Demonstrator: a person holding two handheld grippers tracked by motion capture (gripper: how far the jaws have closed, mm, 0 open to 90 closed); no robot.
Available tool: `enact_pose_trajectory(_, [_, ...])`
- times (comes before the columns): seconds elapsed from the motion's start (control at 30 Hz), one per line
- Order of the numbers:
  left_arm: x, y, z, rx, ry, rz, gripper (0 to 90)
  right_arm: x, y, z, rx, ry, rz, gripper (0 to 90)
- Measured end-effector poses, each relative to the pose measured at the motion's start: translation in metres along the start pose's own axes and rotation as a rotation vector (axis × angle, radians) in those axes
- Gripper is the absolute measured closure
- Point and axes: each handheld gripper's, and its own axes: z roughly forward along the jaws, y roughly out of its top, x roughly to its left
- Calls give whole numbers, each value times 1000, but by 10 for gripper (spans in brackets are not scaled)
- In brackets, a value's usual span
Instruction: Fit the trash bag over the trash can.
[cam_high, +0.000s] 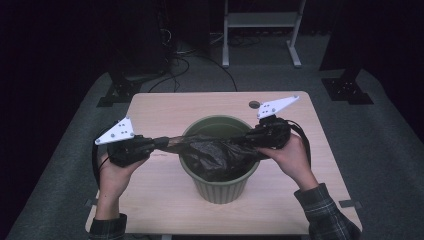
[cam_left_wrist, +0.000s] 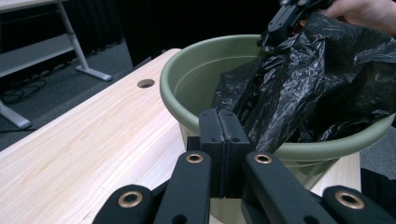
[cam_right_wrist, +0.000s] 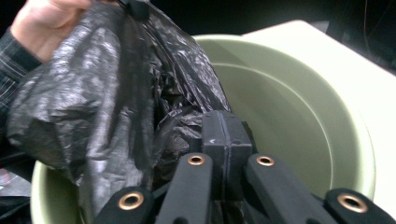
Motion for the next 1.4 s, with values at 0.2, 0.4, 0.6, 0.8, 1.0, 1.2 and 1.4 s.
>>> enact_pose_trajectory(0.2, [1, -3, -7, 3, 16, -7, 898, 10, -6, -37, -100, -63, -44, 900])
enact_pose_trajectory(0.4, [1, -8, -15, 4, 41, -3, 899, 16, -27, -84, -184, -123, -61, 900])
enact_pose_trajectory(0.6, [-2, -20, -21, 37, 79, -9, 899, 34, -72, -109, -198, -134, -75, 900])
enact_pose_trajectory(0.8, [-7, -33, -29, 72, 82, -19, 899, 48, -115, -99, -128, -75, -42, 900])
enact_pose_trajectory(1.0, [-9, -37, -29, 80, 84, -25, 899, 47, -136, -83, -78, -44, -2, 900])
enact_pose_trajectory(1.2, [-7, -30, -27, 62, 84, -8, 898, 42, -122, -105, -186, -61, -2, 781])
enact_pose_trajectory(1.4, [-6, -26, -22, 45, 77, -1, 898, 37, -85, -120, -235, -87, -26, 737])
